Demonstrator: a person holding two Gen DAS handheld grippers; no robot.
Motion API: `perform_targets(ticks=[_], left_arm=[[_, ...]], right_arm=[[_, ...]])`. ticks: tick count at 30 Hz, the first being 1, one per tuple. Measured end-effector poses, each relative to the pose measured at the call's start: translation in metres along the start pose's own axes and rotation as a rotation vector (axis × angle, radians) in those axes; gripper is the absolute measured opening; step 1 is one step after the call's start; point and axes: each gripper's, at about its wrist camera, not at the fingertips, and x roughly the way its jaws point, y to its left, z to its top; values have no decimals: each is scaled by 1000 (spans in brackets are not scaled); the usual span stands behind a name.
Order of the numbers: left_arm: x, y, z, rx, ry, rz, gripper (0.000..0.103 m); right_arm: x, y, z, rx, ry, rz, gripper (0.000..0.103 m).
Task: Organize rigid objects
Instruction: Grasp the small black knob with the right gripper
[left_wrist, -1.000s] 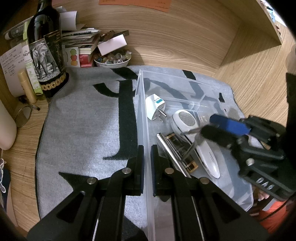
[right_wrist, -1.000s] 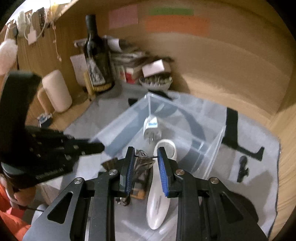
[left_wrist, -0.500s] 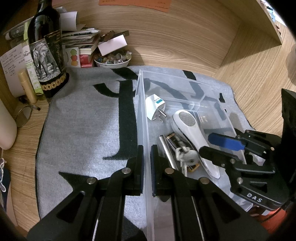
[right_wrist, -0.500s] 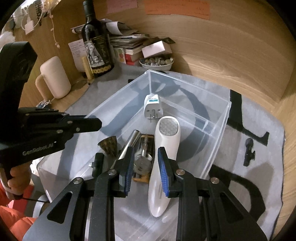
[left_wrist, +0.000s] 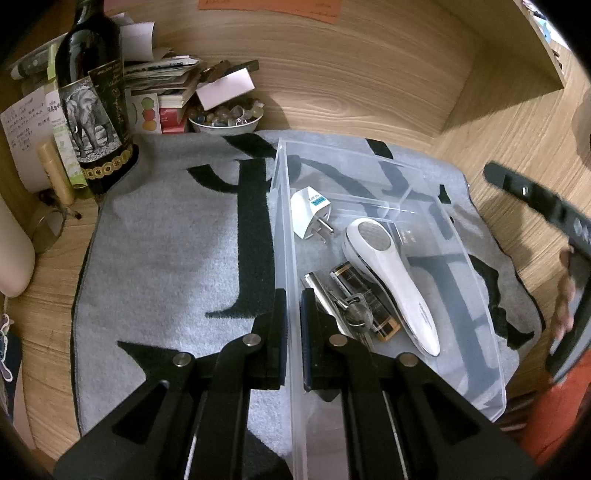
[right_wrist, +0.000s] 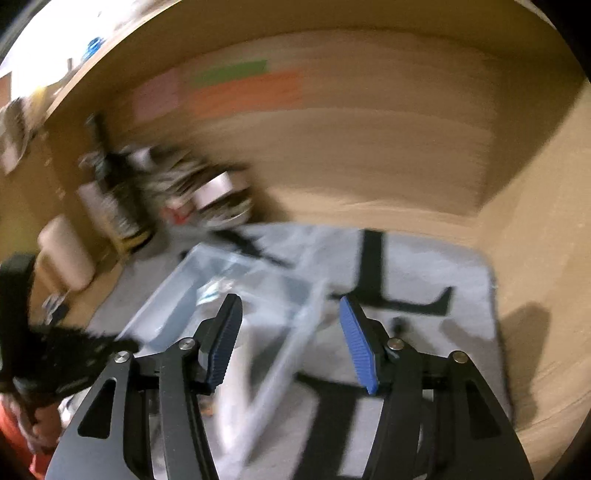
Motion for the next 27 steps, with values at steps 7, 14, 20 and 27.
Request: perform_targets(ticks=[7, 14, 20, 27], left_arm=[[0, 0, -1, -3, 0, 0, 6], [0, 1, -2, -5, 7, -2, 6], [0, 1, -3, -4, 9, 0, 6], [0, 1, -4, -5, 9, 0, 6]], right_arm=[[21, -52, -2, 128, 45, -82, 52], [76, -74, -28, 157, 177, -125, 51], [99, -94, -42, 233, 235, -111, 50], [105, -89, -48, 172, 250, -139, 28]])
